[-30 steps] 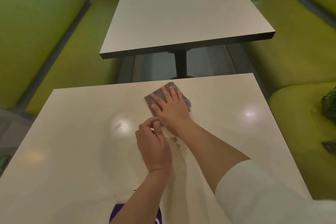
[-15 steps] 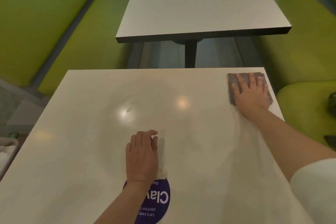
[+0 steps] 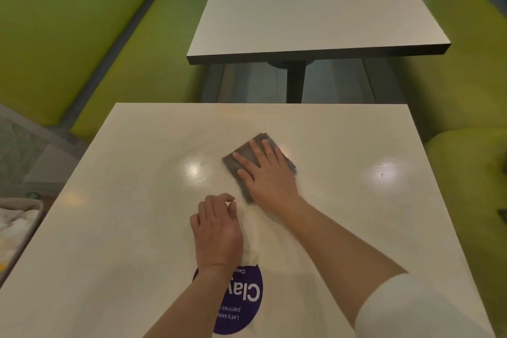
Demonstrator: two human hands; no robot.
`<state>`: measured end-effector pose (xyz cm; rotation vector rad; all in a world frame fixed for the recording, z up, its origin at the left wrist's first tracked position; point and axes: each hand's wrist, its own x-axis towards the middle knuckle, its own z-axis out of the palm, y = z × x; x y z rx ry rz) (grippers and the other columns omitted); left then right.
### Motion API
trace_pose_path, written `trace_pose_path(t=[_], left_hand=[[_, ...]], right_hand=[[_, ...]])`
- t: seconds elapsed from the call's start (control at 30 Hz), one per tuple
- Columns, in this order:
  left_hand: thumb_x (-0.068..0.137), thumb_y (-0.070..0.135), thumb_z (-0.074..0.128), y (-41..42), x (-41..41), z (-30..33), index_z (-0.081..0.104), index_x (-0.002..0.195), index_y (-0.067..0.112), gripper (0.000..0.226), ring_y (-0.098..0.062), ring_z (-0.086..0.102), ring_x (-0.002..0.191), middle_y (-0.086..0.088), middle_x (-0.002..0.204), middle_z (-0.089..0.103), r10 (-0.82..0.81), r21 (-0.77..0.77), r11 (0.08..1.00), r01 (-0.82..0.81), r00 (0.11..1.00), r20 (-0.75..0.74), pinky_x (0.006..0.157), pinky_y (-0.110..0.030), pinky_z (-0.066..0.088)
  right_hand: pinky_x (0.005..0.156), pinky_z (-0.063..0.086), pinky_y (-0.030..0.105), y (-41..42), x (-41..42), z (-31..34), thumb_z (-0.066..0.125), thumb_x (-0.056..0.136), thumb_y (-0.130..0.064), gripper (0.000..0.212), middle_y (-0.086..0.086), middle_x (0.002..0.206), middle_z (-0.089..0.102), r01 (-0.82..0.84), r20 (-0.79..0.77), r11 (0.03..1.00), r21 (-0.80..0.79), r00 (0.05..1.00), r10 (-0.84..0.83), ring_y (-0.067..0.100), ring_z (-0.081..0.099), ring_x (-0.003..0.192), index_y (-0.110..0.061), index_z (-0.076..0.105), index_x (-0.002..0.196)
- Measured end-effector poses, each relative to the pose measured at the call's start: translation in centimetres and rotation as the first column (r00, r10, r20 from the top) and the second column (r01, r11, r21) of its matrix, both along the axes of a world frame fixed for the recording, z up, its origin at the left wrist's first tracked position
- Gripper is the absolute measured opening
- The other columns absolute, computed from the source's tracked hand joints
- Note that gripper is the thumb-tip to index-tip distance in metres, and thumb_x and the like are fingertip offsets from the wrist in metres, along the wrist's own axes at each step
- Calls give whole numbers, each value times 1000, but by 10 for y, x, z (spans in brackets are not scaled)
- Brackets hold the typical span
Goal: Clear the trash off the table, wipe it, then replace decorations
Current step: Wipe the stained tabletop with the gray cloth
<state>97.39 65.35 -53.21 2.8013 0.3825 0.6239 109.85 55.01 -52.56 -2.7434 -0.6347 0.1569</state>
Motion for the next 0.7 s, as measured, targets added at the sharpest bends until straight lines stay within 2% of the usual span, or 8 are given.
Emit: trace_pose_path(t=[0.1, 0.2, 0.33, 0.4, 0.53, 0.7], left_hand=[[98, 27, 37, 1, -1, -2, 49, 100, 20, 14, -19, 46, 76, 5, 89, 48, 21, 28, 999, -21, 1000, -6, 71, -32, 32], [99, 32, 34, 0, -2, -2, 52, 96, 20, 22, -16, 45, 75, 7, 88, 48, 14, 22, 1000, -13, 1000, -25, 71, -30, 32], [99, 33, 35, 0, -1, -3, 47, 94, 25, 15, -15, 46, 77, 10, 88, 48, -20, 8, 1000, 20, 999, -28, 73, -29, 30], [99, 33, 34, 0, 0, -4, 44, 93, 27, 13, -14, 46, 78, 11, 88, 47, -31, 10, 999, 31, 999, -33, 73, -28, 28], [99, 33, 33, 0, 0, -4, 45, 92, 27, 15, -14, 46, 79, 12, 88, 47, -15, -8, 1000, 15, 999, -39, 74, -29, 29], [100, 36, 30, 2, 1, -2, 46, 93, 30, 19, -11, 45, 80, 15, 89, 45, 0, -35, 999, -2, 998, -70, 76, -27, 28]], right_hand=[[122, -4, 42, -47, 26, -3, 10, 101, -54, 51, -1, 165, 5, 136, 52, 989, -58, 990, -133, 25, -4, 151, -47, 17, 152], [122, -4, 43, -92, 55, -3, 10, 103, -51, 51, 1, 165, 1, 306, 42, 947, -98, 952, -303, 26, -6, 151, -44, 11, 154], [121, -5, 48, -82, 82, 4, 5, 102, -52, 55, 5, 165, -5, 444, 25, 881, -164, 894, -447, 31, -9, 151, -39, 3, 156], [121, -7, 50, -49, 82, 7, 3, 100, -55, 59, 7, 164, -9, 403, 21, 900, -168, 914, -405, 33, -12, 150, -37, 0, 156], [118, -16, 50, 32, 63, 6, 5, 97, -64, 65, 8, 163, -13, 190, -17, 976, -102, 981, -193, 34, -18, 148, -37, 1, 156], [120, -12, 50, 46, 96, 10, 7, 99, -60, 60, 7, 164, -13, 82, -38, 989, -119, 995, -87, 33, -17, 149, -39, 0, 155]])
